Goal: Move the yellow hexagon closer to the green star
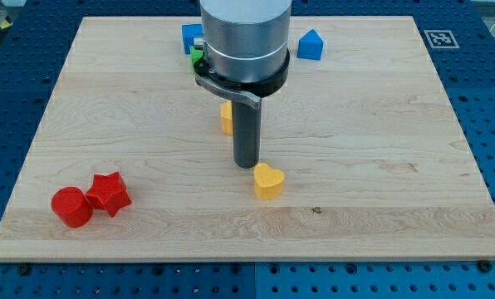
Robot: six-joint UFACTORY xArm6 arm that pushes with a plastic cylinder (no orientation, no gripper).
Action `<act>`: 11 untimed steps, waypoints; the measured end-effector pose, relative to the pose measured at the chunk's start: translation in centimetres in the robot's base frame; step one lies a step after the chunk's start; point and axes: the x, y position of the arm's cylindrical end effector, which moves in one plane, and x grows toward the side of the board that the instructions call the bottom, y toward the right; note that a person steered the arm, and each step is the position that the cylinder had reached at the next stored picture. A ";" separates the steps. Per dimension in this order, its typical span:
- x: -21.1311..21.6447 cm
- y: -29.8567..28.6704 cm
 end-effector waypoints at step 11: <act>-9.4 -1.7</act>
